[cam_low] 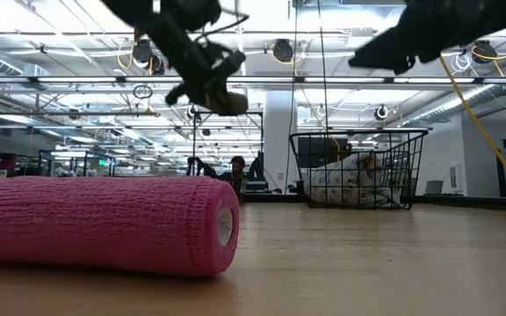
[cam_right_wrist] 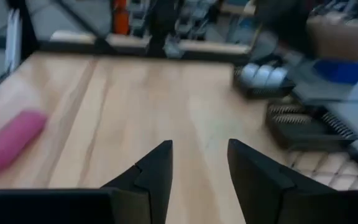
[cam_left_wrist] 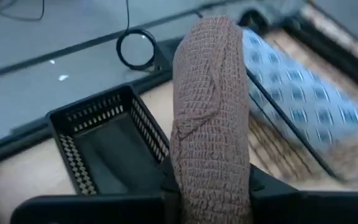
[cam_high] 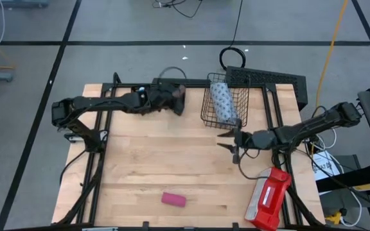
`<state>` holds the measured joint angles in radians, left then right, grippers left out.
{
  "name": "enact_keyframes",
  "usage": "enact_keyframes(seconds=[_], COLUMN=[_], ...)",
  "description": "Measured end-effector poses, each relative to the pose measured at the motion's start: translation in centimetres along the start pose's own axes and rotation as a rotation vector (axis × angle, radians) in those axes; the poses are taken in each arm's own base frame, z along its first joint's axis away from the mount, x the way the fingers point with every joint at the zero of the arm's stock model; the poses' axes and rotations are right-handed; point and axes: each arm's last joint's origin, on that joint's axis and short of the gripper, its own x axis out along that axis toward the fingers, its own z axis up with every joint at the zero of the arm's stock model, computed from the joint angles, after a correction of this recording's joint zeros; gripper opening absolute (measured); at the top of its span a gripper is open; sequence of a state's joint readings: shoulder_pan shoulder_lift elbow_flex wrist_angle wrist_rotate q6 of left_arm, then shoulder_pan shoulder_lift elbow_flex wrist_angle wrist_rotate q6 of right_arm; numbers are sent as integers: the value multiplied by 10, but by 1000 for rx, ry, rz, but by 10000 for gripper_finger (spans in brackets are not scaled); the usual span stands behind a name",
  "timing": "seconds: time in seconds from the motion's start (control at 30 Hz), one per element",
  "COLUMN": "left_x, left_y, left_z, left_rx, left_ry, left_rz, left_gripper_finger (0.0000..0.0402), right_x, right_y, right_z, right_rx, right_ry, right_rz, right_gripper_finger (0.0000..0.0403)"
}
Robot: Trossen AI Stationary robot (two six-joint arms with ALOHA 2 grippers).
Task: Pick & place medical supplies in basket/bin
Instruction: Put the brown rolled bandage into the right black basket
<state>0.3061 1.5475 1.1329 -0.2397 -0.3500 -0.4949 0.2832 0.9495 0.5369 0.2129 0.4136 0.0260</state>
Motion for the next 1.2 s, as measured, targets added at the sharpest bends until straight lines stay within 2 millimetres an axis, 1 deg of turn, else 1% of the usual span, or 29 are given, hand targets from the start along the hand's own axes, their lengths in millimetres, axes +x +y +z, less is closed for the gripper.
enact_keyframes(seconds=[0.07,0.13,0.2,0.27,0.37,0.43,0.5,0.67,0.97,1.2], left_x=[13,28,40,49,59,65,69,77,77,77], left_y=[17,33,53,64,78,81,81,80,80,80], left_z=[-4,-14,-28,-35,-51,-59,-61,-70,-70,-70], left_rx=[-87,-198,-317,-434,-521,-541,-551,-532,-522,-507], left_ry=[-34,-81,-114,-193,-212,-205,-207,-193,-204,-204], left_rz=[-13,-48,-66,-95,-86,-61,-48,-8,12,14], left_gripper_finger=[56,56,56,56,56,56,59,88,138,186], right_x=[-1,0,2,2,4,5,6,8,8,8], right_y=[0,1,1,1,1,1,0,0,0,0], right_z=[2,0,-2,-1,-2,-2,0,-1,-1,-1], right_rx=[1,-12,-18,-23,-34,-42,-36,-36,-35,-35], right_ry=[-18,0,11,4,5,3,-10,-2,-4,-4], right_rz=[-2,5,0,-4,-5,-8,-15,-17,-17,-17], right_gripper_finger=[143,144,144,144,144,144,144,144,144,144])
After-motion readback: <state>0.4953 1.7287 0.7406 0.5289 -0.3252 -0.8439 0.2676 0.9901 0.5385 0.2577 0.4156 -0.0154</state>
